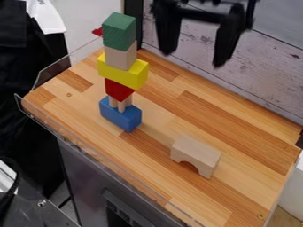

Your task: Remove the green cube from the tower and put it on the right

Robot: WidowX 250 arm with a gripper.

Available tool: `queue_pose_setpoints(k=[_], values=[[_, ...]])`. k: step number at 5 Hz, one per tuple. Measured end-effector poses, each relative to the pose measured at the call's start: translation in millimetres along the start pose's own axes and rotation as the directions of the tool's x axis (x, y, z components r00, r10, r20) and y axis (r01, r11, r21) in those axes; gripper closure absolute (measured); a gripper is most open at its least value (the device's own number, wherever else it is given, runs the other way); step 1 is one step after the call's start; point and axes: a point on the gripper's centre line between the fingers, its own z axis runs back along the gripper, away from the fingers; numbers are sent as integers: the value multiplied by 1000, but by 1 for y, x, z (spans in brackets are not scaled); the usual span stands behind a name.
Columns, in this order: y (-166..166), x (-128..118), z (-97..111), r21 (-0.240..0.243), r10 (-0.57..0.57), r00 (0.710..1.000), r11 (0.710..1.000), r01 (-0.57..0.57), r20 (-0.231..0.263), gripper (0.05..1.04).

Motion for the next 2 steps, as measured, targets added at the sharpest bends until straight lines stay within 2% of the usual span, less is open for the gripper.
queue_pose_setpoints(k=[1, 2], values=[[5, 13, 21, 64, -14, 999, 998, 12, 38, 84], [8, 14, 33, 99, -10, 998, 995, 4, 57, 84]])
